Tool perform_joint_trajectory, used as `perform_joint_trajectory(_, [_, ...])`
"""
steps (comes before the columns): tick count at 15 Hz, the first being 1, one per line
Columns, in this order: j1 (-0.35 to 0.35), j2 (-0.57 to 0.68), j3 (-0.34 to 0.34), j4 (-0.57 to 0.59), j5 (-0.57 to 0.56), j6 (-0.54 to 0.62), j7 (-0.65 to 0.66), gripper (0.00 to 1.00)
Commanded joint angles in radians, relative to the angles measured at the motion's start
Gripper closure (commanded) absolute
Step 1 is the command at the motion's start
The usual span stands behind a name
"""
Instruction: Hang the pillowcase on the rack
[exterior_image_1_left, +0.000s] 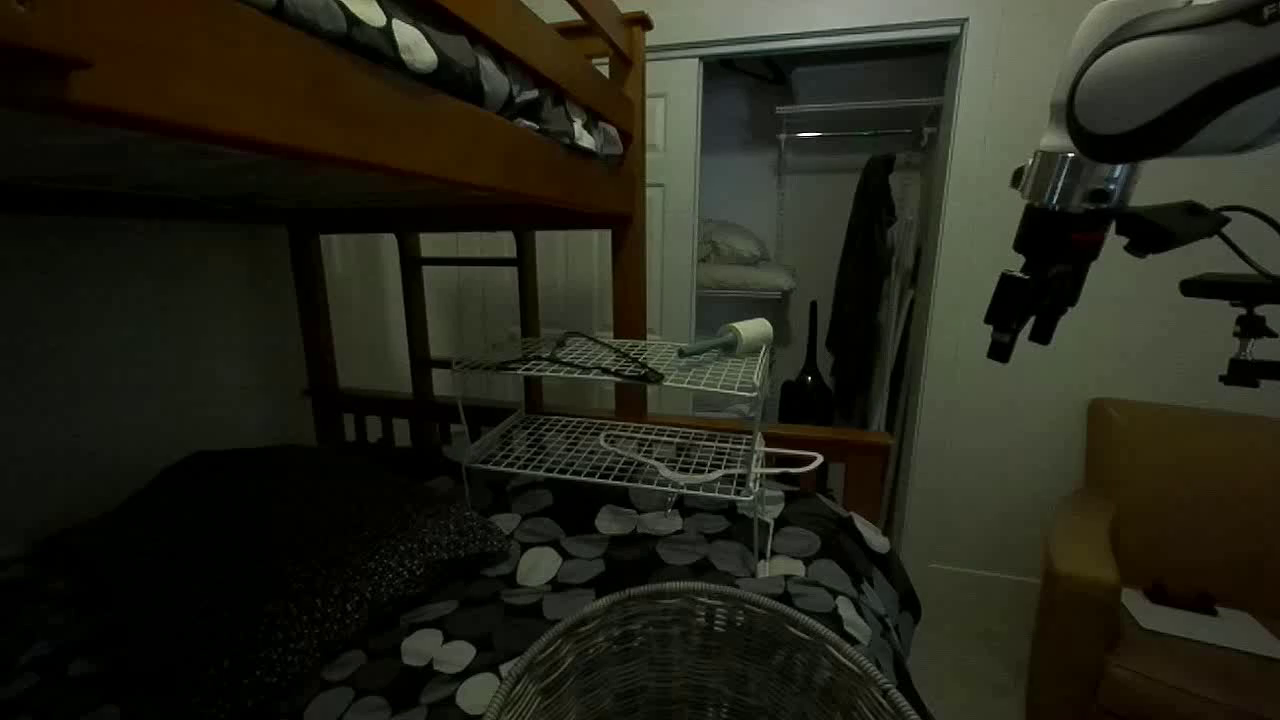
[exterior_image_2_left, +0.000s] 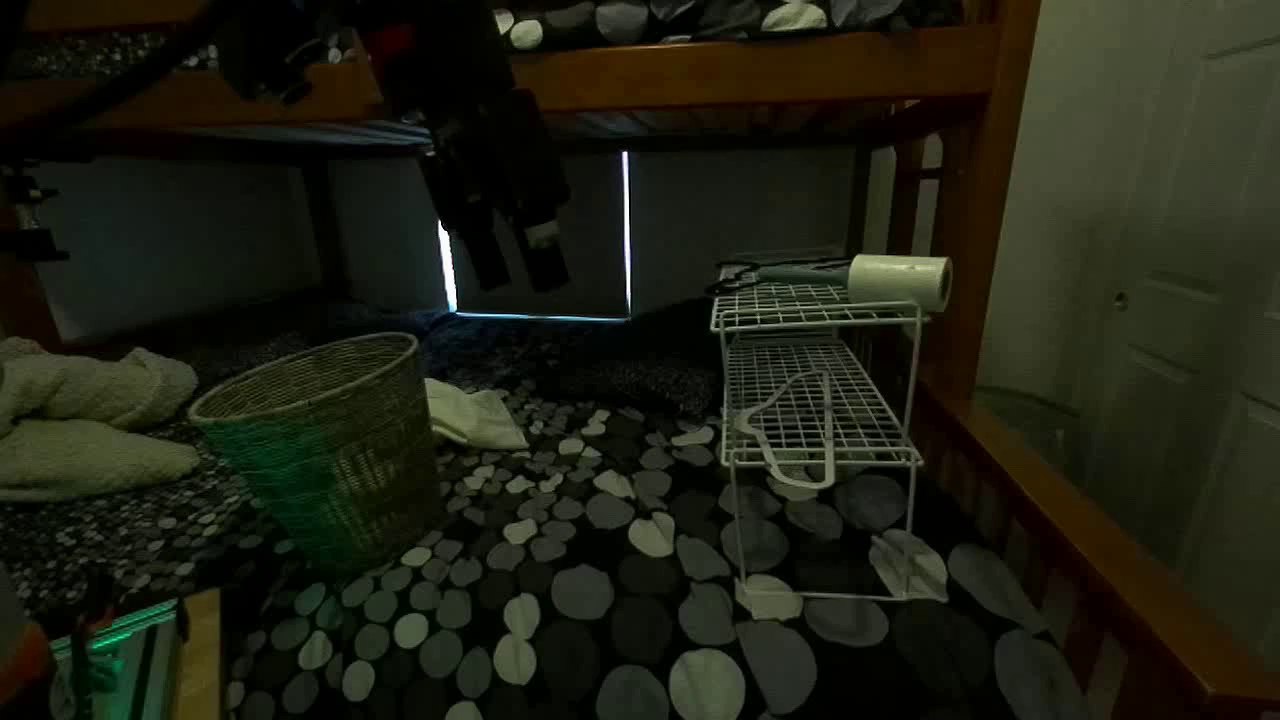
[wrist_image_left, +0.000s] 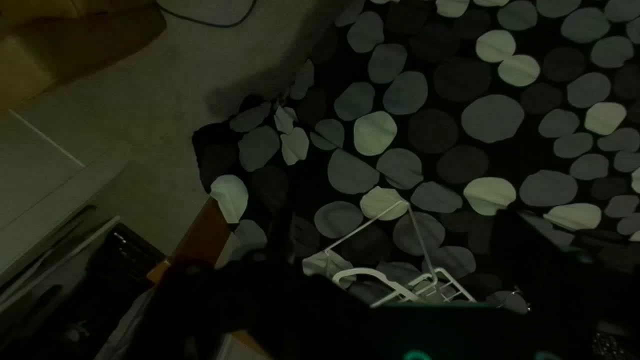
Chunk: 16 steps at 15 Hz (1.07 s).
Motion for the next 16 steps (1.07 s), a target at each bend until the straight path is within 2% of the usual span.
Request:
perform_joint_trajectory(1, [0.006,0.0,-0.004,0.002,-0.004,-0.003,0.004,0.0])
perform_joint_trajectory(5, [0.013,0.008,0.007,-0.001,-0.001,-0.01,0.011,0.0])
perform_joint_trajectory(10, [0.196,0.083,0.152,-0.064,0.124,-0.076,0.027,0.0])
perform_joint_trajectory(14, [0.344,0.261,0.312,0.003,0.168,-0.073,0.051,0.0])
perform_joint_trajectory(15, [0.305,0.163,0.264,-0.051,0.148,-0.061,0.043,0.0])
perform_joint_trajectory(16, [0.334,0.199,0.297,-0.038,0.151,-0.06,0.056,0.0])
